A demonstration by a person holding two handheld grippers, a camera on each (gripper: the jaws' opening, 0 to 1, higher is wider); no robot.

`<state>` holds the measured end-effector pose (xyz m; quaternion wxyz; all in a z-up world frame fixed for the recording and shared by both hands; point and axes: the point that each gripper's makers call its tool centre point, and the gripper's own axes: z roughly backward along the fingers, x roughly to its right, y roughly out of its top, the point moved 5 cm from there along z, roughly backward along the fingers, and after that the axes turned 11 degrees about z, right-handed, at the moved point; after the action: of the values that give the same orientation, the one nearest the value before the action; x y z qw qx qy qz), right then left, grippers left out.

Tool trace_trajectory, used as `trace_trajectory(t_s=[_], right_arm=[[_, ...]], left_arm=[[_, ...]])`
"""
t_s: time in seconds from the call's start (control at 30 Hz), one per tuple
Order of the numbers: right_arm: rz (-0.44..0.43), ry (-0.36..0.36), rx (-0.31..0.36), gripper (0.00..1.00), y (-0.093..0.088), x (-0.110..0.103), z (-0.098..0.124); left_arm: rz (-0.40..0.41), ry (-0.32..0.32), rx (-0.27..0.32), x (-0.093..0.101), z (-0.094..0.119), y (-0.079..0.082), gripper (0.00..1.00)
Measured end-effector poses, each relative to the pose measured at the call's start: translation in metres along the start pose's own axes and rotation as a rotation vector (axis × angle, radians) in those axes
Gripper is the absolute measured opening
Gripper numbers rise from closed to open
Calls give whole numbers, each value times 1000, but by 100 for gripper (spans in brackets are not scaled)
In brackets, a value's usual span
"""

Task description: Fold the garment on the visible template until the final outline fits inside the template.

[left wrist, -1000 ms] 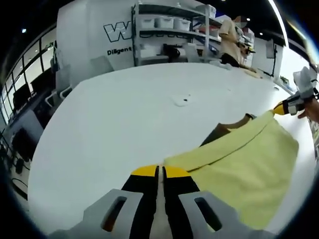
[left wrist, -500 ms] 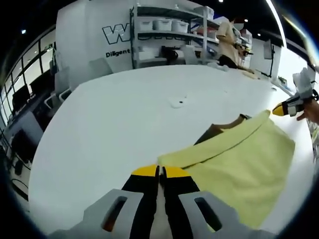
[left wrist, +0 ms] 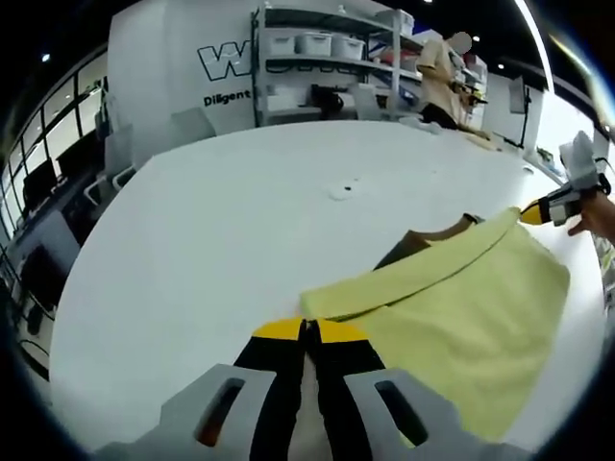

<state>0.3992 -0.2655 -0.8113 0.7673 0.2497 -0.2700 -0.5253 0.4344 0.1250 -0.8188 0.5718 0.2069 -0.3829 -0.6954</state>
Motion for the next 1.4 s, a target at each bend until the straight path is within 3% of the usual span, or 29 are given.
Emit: trace_trajectory(t_s=[0.7, 1.13, 1.4], right_arm=[[-34, 14, 29, 0, 9, -3, -4], [-87, -10, 102, 0, 27, 6, -2], [-116, -32, 132, 0, 33, 9, -7]], left_arm=[[3, -5, 3, 1, -5, 2, 0], [3, 1, 52, -2, -10, 30, 0], [10, 6, 61, -2, -22, 36, 0]])
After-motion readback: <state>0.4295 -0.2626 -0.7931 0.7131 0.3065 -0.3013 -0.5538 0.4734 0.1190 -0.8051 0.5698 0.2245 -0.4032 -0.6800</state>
